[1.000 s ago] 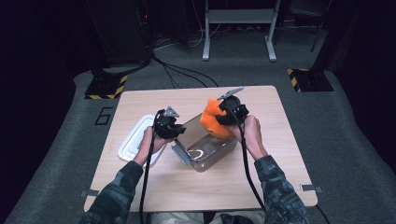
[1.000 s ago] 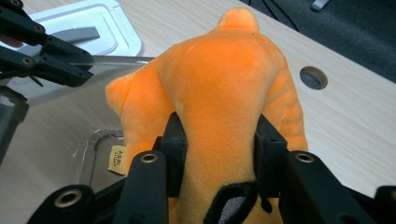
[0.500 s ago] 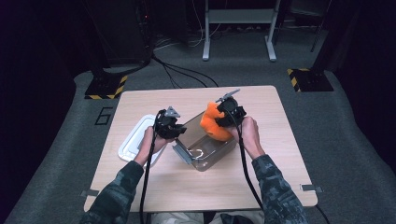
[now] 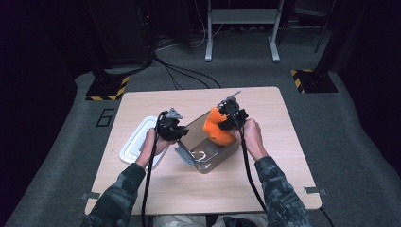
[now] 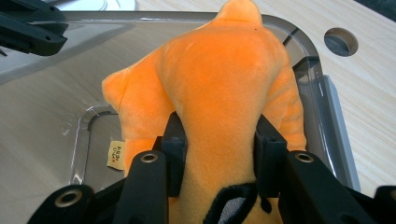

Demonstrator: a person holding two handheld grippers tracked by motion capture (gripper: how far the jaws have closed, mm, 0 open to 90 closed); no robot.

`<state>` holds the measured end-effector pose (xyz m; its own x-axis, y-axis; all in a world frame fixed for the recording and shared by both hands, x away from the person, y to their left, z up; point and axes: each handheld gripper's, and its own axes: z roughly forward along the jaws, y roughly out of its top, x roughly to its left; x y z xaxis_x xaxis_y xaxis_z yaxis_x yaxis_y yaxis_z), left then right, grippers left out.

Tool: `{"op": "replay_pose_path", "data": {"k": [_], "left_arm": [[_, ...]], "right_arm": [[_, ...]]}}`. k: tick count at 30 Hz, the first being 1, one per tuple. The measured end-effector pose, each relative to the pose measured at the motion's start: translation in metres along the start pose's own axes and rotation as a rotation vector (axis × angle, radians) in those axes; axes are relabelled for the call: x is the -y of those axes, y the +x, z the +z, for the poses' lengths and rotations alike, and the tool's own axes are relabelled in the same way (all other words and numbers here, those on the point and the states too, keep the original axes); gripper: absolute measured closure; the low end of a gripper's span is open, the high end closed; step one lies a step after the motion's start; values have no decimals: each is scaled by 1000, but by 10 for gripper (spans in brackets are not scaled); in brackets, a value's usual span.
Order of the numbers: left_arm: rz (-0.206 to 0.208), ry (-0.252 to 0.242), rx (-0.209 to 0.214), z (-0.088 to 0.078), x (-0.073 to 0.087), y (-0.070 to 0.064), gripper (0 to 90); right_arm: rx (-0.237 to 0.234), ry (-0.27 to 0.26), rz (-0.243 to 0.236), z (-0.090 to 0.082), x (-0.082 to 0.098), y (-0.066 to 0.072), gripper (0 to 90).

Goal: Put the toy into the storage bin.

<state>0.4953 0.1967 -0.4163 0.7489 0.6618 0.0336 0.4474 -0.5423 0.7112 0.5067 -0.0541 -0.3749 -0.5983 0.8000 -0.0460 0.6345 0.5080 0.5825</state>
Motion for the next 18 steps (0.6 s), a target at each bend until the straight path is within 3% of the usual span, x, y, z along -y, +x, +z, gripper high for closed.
{"op": "replay_pose_path", "data": {"k": [18], "left_arm": [[2, -1, 2, 0, 0, 0, 775]], "right_arm": [[-23, 102, -1, 20, -1, -1, 631]]}}
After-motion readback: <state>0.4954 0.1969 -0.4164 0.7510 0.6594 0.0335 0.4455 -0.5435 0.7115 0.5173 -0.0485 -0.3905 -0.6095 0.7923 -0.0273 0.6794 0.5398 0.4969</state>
